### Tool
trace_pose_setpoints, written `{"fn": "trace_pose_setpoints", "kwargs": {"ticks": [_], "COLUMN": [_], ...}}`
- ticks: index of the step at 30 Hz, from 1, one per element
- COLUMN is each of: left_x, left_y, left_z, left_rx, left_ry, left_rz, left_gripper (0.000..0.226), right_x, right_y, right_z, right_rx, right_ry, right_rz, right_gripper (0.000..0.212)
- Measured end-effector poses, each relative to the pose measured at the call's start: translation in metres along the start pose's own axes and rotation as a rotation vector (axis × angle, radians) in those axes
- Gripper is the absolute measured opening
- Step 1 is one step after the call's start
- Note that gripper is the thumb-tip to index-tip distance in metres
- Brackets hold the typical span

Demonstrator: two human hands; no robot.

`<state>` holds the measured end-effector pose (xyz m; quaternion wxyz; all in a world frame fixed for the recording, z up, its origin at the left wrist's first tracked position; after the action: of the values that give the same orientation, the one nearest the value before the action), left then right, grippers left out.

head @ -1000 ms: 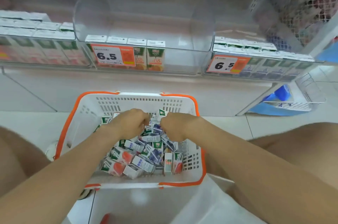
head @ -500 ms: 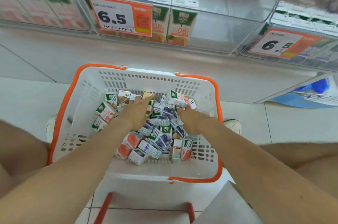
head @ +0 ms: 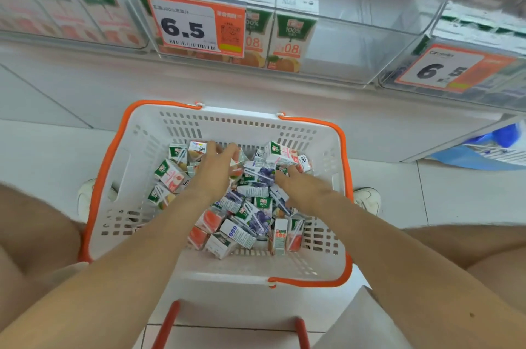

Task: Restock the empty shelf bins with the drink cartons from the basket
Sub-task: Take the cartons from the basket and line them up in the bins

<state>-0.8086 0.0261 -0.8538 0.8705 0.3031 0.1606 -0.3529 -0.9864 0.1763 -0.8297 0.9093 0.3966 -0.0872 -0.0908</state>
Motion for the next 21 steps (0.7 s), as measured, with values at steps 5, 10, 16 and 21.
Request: {"fn": "trace_pose_setpoints", "kwargs": {"ticks": [5, 10, 16, 21], "left_x": [-0.009, -0.028, -0.073, -0.101], "left_y": [0.014, 0.042, 0.081, 0.108], "left_z": [0.041, 0.084, 0.144, 0.186], "left_rx": [0.095, 0.194, 0.137, 0.076], "left_ry": [0.245, 0.478, 0.656, 0.61], "left_rz": [-0.07, -0.082, -0.186, -0.234], "left_gripper": [0.041, 0.023, 0.014, 0.02], "right_x": [-0.006, 0.003, 0.034, 0.049], "right_y": [0.016, 0.053, 0.122, 0.177], "right_z": [0.033, 0.085, 0.141, 0.171], "right_rx": [-0.112, -0.217, -0.34, -0.479], "right_ry": [-0.468, -0.808, -0.794, -0.776], "right_rz": [0.064, 0.126, 0.224, 0.224], "right_gripper": [0.051, 0.043, 0.03, 0.031]}}
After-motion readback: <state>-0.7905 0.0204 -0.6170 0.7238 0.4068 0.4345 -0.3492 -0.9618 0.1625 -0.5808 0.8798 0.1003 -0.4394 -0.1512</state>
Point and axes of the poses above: each hand's wrist, its own y-axis away from the middle knuckle, its own z-axis out of the back of the hand, x = y × z, the point moved 2 cm from there along -y, towards the middle knuckle, and after that the axes turned 9 degrees about x, right-handed, at the moved point
